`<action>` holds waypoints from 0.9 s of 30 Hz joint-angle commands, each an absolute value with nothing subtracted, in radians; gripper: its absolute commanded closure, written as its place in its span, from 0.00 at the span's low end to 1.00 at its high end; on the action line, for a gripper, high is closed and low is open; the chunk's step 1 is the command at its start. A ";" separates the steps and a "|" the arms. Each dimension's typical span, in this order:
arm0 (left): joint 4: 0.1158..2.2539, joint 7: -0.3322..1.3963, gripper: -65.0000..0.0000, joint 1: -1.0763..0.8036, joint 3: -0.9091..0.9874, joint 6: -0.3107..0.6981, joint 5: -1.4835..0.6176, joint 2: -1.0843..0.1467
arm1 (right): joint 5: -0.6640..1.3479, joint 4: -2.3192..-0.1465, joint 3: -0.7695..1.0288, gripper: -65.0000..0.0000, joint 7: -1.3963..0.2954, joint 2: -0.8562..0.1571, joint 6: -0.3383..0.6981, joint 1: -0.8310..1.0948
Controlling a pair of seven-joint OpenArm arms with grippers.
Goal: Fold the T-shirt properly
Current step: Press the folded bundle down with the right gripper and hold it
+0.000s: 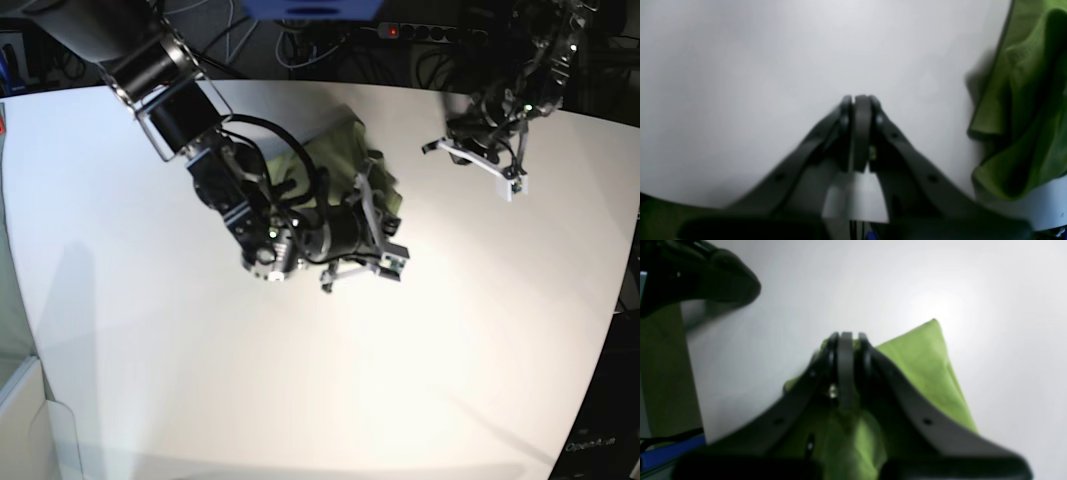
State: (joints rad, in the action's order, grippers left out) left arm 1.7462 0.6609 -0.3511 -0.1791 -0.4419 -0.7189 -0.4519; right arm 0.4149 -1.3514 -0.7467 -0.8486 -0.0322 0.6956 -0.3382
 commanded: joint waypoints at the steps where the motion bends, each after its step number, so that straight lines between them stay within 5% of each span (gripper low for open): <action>1: 1.742 0.697 0.97 -0.358 -0.182 -0.453 -0.728 -0.458 | 0.426 -1.351 -0.743 0.99 -0.828 -0.022 0.698 -0.369; 27: 1.742 0.697 0.97 -0.358 -0.183 -0.453 -0.731 -0.456 | 0.426 -1.297 -0.750 0.99 -0.837 -0.002 0.698 -0.498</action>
State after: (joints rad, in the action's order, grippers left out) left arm 1.7462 0.6586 -0.3511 -0.1795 -0.4419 -0.7193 -0.4515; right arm 0.4076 -1.2804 -0.7532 -0.8635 -0.0177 0.6956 -0.4648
